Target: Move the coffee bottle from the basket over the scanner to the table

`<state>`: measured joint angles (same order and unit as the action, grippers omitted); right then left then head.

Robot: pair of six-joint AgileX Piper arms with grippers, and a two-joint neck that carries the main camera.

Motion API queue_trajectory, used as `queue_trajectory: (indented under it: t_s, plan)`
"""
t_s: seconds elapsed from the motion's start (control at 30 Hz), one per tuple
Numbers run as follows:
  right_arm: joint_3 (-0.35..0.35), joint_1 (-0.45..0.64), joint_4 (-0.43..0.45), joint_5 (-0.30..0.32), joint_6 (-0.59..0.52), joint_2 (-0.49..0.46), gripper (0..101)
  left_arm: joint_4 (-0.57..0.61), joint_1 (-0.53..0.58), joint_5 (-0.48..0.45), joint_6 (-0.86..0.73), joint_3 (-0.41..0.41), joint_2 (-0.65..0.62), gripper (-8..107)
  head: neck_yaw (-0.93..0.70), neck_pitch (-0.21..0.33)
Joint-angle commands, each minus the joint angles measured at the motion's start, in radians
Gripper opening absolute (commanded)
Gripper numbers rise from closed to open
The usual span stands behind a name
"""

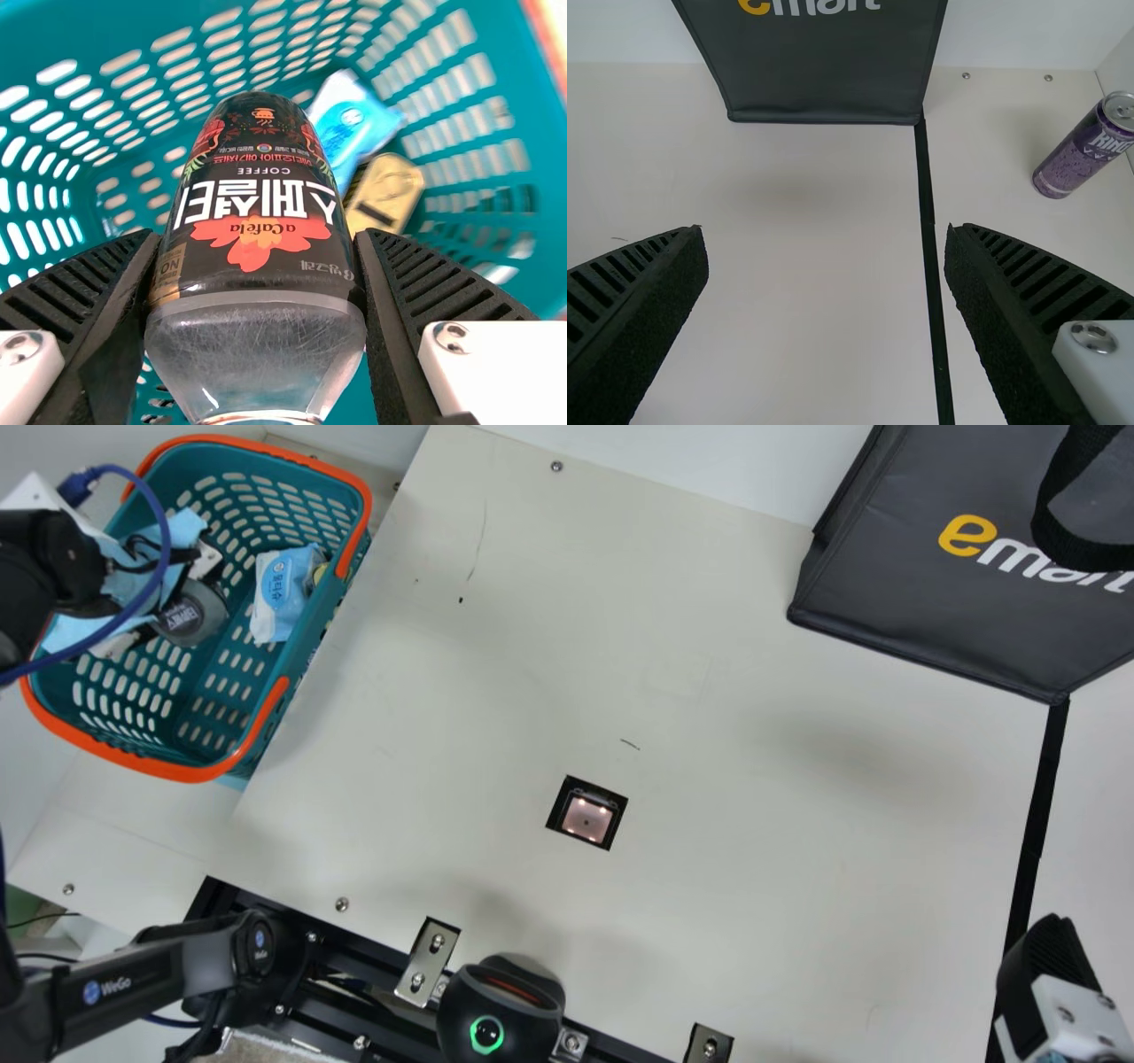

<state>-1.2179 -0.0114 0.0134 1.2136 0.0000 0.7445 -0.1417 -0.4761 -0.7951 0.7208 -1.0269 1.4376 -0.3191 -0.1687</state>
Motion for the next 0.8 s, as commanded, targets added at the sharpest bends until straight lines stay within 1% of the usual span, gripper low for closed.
queue_trajectory:
  t_s: [0.0, 0.2, 0.37, 0.53, 0.77]
  plan:
    - [0.000, 0.000, 0.000, 0.000, 0.000, 0.000, 95, 0.005, 0.012, -0.035, -0.003, -0.039, -0.026, -8, -0.002, 0.030]
    - [0.000, 0.000, 0.000, 0.000, 0.000, 0.000, 95, 0.023, 0.067, -0.130, -0.022, -0.147, -0.072, -8, -0.002, 0.030]
    - [0.000, 0.000, 0.000, 0.000, 0.000, 0.000, 95, 0.037, 0.140, -0.203, -0.037, -0.232, -0.094, -8, -0.002, 0.030]
    - [0.000, 0.000, 0.000, 0.000, 0.000, 0.000, 95, 0.030, 0.245, -0.276, -0.041, -0.302, -0.099, -8, -0.002, 0.030]
    - [0.000, 0.000, 0.000, 0.000, 0.000, 0.000, 95, 0.010, 0.416, -0.374, -0.037, -0.374, -0.081, -8, -0.002, 0.030]
